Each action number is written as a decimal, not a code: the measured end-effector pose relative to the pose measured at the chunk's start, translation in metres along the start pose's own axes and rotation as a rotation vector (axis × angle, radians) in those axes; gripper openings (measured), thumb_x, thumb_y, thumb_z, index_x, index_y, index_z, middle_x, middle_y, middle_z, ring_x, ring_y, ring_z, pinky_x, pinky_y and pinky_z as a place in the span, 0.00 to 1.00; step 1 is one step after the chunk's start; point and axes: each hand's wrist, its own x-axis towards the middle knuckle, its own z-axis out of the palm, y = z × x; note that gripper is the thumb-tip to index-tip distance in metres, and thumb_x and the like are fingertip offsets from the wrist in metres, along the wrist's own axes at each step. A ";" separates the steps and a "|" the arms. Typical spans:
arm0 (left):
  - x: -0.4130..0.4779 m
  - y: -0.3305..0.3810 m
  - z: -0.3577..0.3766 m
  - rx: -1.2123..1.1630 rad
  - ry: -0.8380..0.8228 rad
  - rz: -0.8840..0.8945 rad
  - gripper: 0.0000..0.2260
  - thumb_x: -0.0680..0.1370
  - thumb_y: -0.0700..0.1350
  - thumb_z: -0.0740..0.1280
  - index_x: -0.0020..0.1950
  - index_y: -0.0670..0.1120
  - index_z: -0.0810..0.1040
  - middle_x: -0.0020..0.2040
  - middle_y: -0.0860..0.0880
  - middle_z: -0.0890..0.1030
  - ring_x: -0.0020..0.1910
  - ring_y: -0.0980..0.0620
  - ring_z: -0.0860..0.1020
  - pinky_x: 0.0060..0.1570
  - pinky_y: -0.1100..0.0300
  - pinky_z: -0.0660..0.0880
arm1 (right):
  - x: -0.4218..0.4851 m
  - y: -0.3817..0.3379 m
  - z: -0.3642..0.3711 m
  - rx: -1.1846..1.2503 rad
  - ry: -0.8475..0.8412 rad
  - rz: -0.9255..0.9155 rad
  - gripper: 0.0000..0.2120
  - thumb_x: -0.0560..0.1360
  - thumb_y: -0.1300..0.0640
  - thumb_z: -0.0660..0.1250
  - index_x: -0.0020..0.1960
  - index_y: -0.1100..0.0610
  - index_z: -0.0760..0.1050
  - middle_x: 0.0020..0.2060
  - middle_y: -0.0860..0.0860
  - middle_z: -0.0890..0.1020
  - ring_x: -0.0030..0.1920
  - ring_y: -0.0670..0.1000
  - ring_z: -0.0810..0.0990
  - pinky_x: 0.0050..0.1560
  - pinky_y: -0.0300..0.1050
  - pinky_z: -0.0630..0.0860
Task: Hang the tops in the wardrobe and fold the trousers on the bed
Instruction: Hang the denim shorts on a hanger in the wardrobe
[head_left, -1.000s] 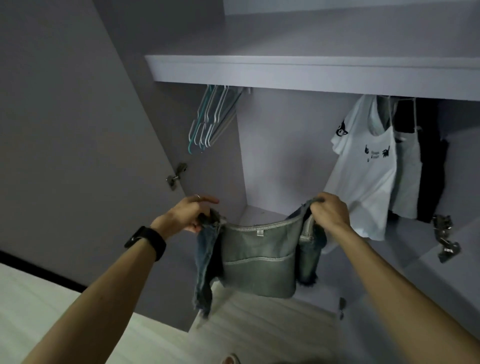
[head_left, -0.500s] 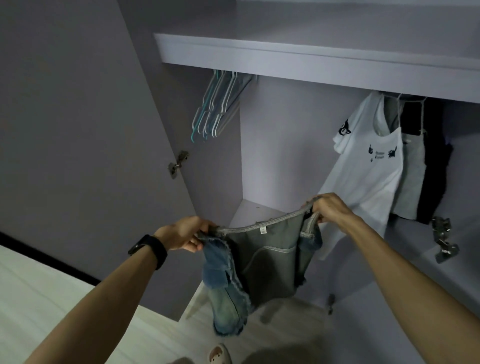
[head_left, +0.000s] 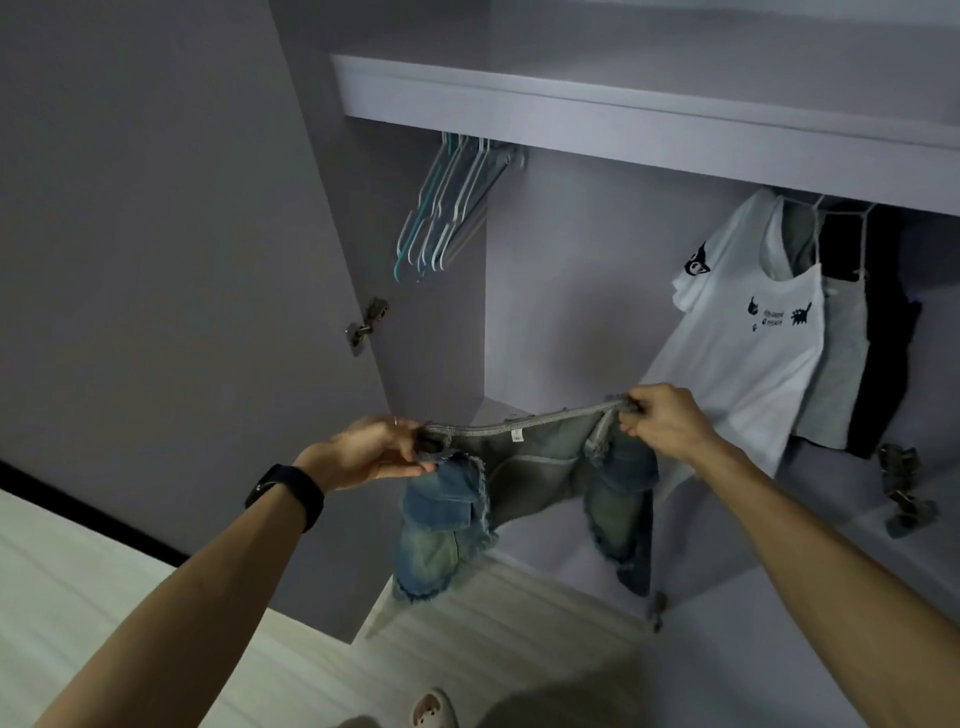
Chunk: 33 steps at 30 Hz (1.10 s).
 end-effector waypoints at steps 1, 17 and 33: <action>0.000 0.000 -0.003 0.127 0.040 0.045 0.12 0.75 0.28 0.65 0.49 0.41 0.85 0.48 0.41 0.86 0.51 0.46 0.84 0.48 0.61 0.82 | 0.001 -0.003 -0.003 0.060 0.032 -0.017 0.05 0.75 0.61 0.73 0.45 0.52 0.84 0.36 0.50 0.86 0.40 0.49 0.86 0.50 0.49 0.83; 0.015 0.030 -0.011 1.005 0.459 0.376 0.07 0.75 0.49 0.67 0.39 0.51 0.71 0.39 0.51 0.77 0.42 0.45 0.77 0.36 0.56 0.71 | 0.001 -0.040 -0.007 -0.046 0.443 -0.212 0.14 0.70 0.46 0.78 0.41 0.51 0.76 0.27 0.48 0.77 0.32 0.52 0.77 0.33 0.44 0.73; 0.022 0.019 -0.036 0.761 -0.163 0.020 0.27 0.72 0.48 0.79 0.69 0.46 0.78 0.66 0.50 0.80 0.69 0.48 0.75 0.72 0.52 0.68 | -0.021 -0.041 0.055 -0.322 -0.094 -0.108 0.14 0.72 0.46 0.77 0.46 0.54 0.78 0.43 0.48 0.76 0.48 0.52 0.77 0.45 0.44 0.70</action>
